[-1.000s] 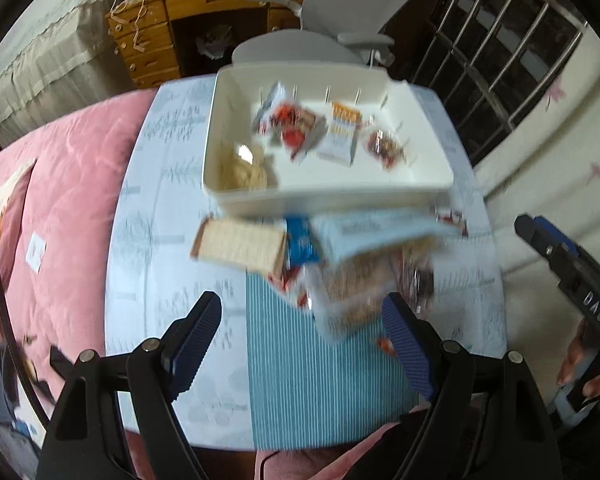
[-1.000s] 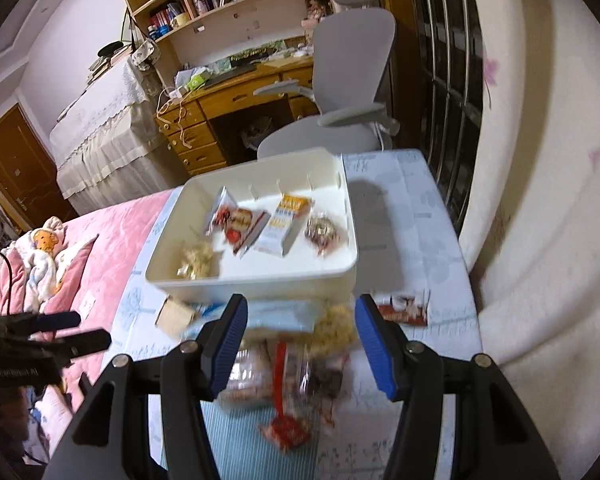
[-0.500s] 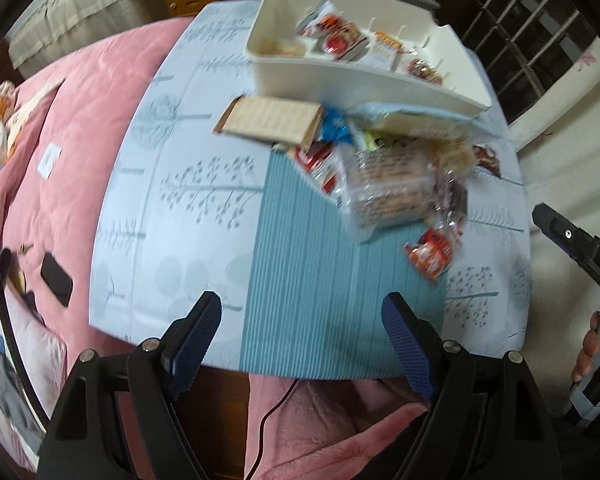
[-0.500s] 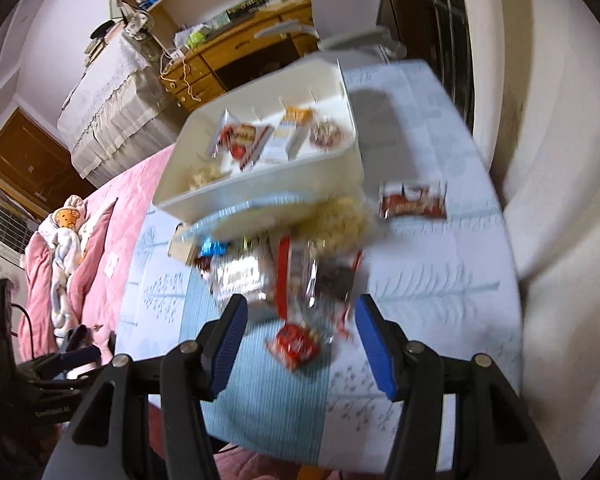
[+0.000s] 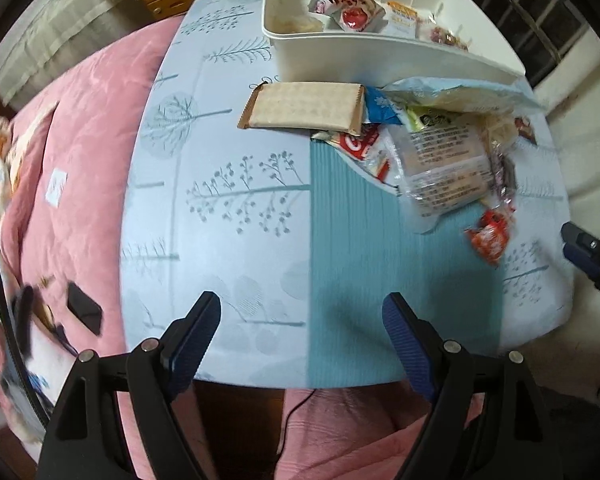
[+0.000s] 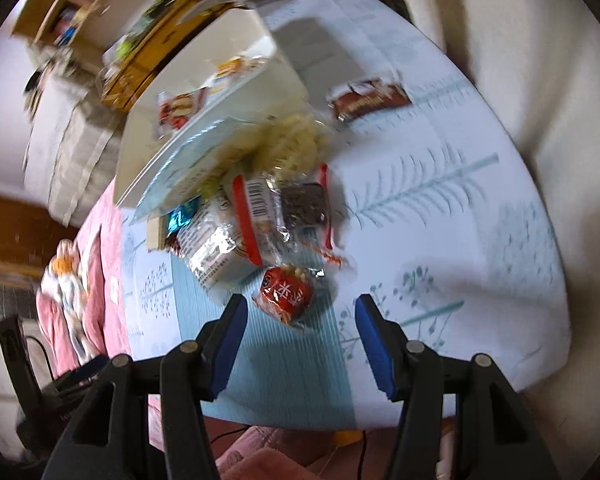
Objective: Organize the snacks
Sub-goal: 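Move both tools back toward the remaining snack pile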
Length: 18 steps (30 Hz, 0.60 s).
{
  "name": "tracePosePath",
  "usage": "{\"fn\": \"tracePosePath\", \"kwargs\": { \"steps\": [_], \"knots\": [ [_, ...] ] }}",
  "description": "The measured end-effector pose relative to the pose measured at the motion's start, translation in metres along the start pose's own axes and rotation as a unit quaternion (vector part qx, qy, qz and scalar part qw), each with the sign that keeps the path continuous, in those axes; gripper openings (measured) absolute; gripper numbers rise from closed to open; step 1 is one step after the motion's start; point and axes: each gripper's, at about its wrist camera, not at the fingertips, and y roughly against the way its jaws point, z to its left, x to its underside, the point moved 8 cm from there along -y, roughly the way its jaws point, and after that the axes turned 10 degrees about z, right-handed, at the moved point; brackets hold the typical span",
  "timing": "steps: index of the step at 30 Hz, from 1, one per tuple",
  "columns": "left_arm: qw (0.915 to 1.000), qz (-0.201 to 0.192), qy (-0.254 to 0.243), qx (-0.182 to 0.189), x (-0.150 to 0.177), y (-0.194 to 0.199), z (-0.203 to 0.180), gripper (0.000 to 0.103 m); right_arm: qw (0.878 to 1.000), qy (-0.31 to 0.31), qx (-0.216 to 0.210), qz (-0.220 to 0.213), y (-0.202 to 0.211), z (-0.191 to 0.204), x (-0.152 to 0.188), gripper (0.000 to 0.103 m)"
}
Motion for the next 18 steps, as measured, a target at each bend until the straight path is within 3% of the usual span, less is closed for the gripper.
{"fn": "tracePosePath", "kwargs": {
  "steps": [5,11,14,18],
  "knots": [
    [0.9980,-0.007,-0.058,-0.024,-0.018,-0.005,0.015,0.082,0.997,-0.073,-0.015,-0.007,-0.010,-0.002,0.007,0.056],
    [0.9886,-0.034,-0.138,-0.050,-0.044,-0.015,0.028,0.082,0.988,-0.149,-0.027,-0.022,-0.024,0.000,0.019,0.056],
    [0.9793,-0.064,-0.184,-0.055,-0.057,-0.019,0.031,0.082,0.984,-0.174,-0.024,-0.033,-0.031,0.003,0.025,0.056],
    [0.9575,-0.104,-0.262,-0.060,-0.075,-0.029,0.030,0.082,0.979,-0.196,-0.013,-0.047,-0.038,0.007,0.034,0.056]
  ]
}}
